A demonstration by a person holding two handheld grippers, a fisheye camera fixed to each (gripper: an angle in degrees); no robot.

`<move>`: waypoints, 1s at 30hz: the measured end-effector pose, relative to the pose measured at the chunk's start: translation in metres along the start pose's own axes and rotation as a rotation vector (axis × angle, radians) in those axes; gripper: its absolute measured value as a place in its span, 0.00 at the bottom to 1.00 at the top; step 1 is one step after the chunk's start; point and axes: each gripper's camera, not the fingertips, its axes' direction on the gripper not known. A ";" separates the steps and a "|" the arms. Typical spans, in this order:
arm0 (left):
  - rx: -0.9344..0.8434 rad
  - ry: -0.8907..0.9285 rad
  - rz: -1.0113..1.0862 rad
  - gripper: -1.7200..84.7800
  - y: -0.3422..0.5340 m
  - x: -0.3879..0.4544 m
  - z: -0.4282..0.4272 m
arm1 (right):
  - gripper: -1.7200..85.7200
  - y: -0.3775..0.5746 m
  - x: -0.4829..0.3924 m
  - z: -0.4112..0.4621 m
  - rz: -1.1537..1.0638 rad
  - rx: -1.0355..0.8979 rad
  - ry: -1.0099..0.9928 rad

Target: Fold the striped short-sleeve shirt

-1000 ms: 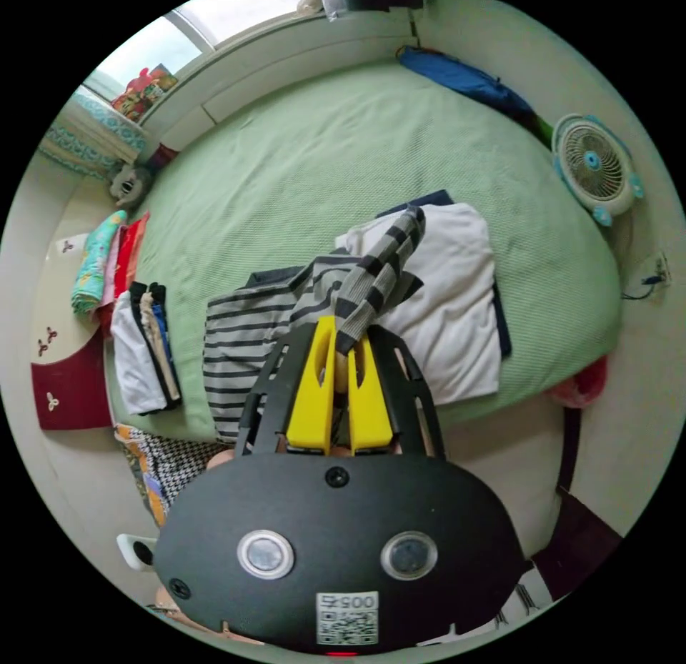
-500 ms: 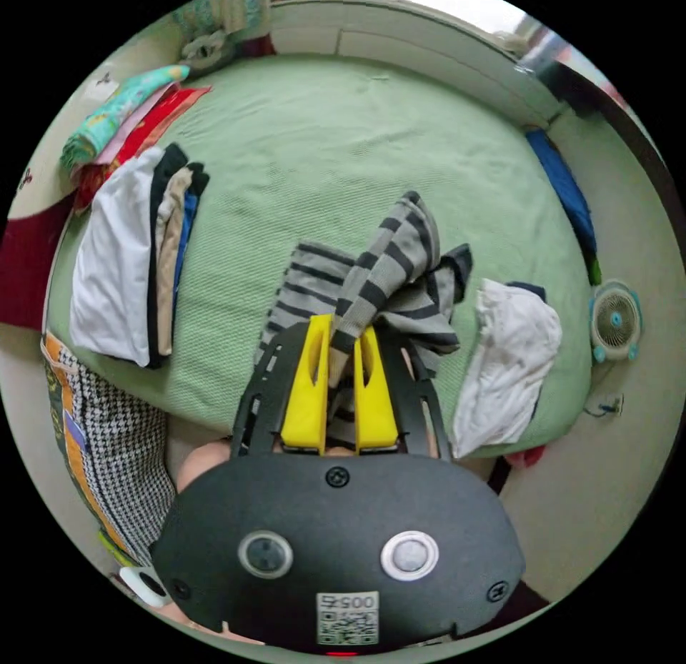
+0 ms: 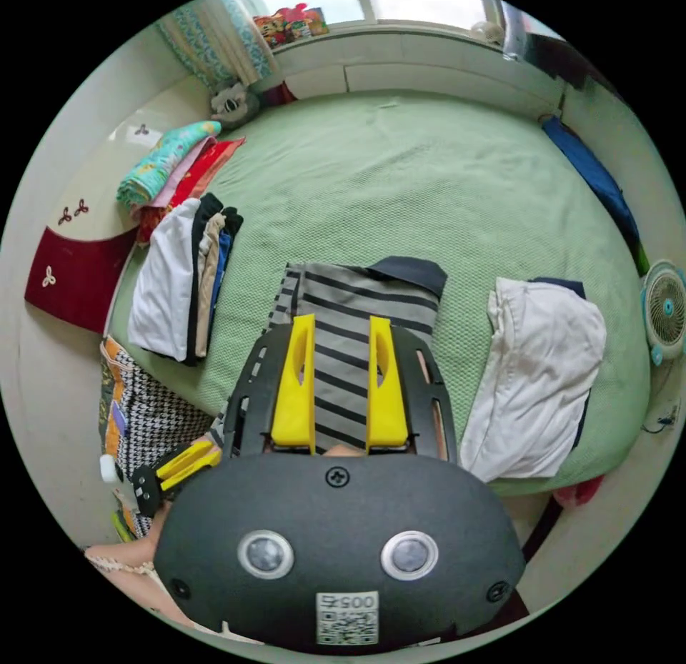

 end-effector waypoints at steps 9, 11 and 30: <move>-0.002 0.008 0.062 0.13 -0.024 -0.003 0.025 | 0.17 -0.018 -0.051 0.067 -0.082 -0.046 -0.061; -0.083 0.006 0.053 0.14 -0.032 -0.005 0.047 | 0.17 -0.029 -0.067 0.088 -0.091 -0.069 -0.074; -0.041 -0.018 -0.085 0.01 -0.021 -0.050 0.046 | 0.04 -0.067 -0.113 0.107 -0.055 0.070 0.045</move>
